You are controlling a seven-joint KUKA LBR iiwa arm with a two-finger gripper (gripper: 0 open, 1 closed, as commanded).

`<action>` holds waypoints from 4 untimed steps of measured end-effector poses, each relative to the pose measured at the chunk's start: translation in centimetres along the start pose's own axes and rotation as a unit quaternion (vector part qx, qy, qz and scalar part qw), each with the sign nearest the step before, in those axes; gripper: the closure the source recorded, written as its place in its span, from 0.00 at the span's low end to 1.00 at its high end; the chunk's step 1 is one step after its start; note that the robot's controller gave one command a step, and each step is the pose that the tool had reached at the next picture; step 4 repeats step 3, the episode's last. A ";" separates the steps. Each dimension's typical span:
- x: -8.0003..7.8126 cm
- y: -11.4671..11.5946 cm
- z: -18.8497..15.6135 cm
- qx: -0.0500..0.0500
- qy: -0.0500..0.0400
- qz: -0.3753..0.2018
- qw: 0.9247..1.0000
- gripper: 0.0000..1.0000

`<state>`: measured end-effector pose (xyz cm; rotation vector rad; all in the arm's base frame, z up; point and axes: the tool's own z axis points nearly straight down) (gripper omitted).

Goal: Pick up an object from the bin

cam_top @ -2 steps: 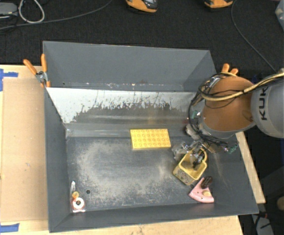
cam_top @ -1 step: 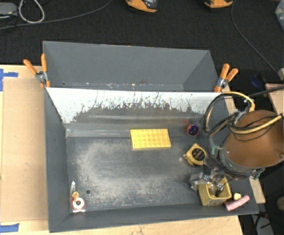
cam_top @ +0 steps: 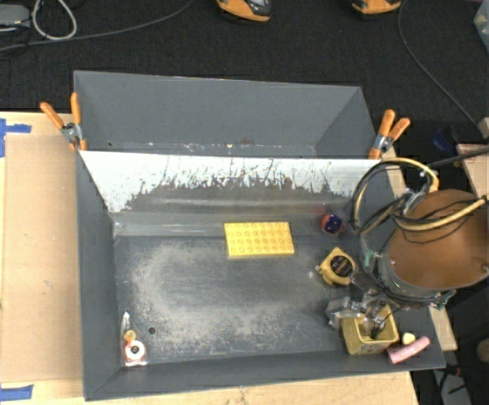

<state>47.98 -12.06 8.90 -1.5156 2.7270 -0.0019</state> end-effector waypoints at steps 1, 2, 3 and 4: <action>-1.0 -0.9 -6.8 -0.008 0.004 -0.017 1.000 1.00; -1.8 -1.6 -15.8 -0.009 0.003 -0.051 0.999 1.00; -4.3 -3.2 -20.4 -0.008 0.003 -0.038 0.999 1.00; -4.3 -3.2 -20.4 -0.008 0.003 -0.038 0.999 1.00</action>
Offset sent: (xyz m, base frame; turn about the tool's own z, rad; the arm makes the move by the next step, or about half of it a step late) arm 0.0262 0.0062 0.2359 -0.1658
